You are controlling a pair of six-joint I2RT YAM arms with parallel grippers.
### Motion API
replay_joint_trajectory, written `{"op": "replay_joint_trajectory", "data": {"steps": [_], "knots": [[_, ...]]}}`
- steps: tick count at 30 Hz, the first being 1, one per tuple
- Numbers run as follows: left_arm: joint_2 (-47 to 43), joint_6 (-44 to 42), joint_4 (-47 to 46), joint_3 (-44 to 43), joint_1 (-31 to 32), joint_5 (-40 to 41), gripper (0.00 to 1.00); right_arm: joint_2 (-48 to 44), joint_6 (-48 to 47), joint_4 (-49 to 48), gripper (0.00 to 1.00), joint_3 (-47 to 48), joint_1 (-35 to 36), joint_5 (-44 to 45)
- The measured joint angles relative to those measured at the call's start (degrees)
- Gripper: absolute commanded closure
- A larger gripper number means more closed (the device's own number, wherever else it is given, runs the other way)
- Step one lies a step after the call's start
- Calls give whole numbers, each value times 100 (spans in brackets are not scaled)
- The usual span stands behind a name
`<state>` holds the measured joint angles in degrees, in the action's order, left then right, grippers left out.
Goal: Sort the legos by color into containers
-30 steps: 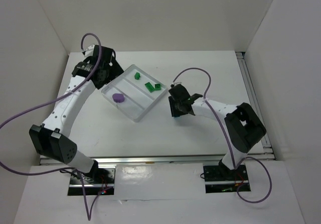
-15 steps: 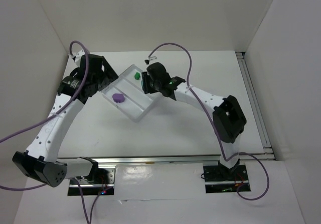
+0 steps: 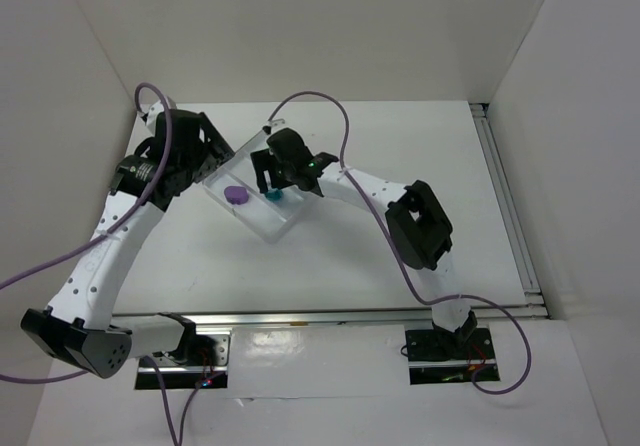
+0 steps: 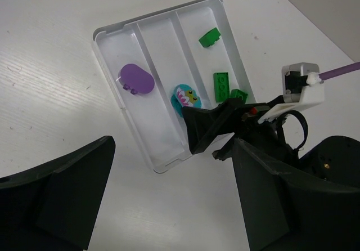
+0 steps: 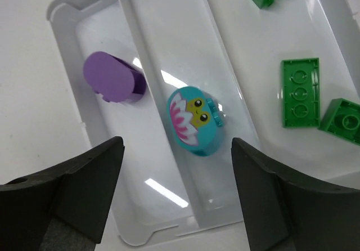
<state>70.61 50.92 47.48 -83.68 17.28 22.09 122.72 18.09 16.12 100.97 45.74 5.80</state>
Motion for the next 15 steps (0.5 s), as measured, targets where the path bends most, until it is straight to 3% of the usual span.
{"op": "replay_joint_trajectory", "data": {"steps": [3,6,7,15], "knots": [[4,-2,4,13,-11,-46,3,0,2,-7,14,138,22,55],[4,-4,4,13,-11,-63,2,-87,13,-13,0,66,24,256],[4,-11,4,13,-11,-74,2,-170,4,-11,0,-37,26,437],[31,-146,0,59,-11,-111,0,-1683,739,861,0,-1174,-313,3209]]}}
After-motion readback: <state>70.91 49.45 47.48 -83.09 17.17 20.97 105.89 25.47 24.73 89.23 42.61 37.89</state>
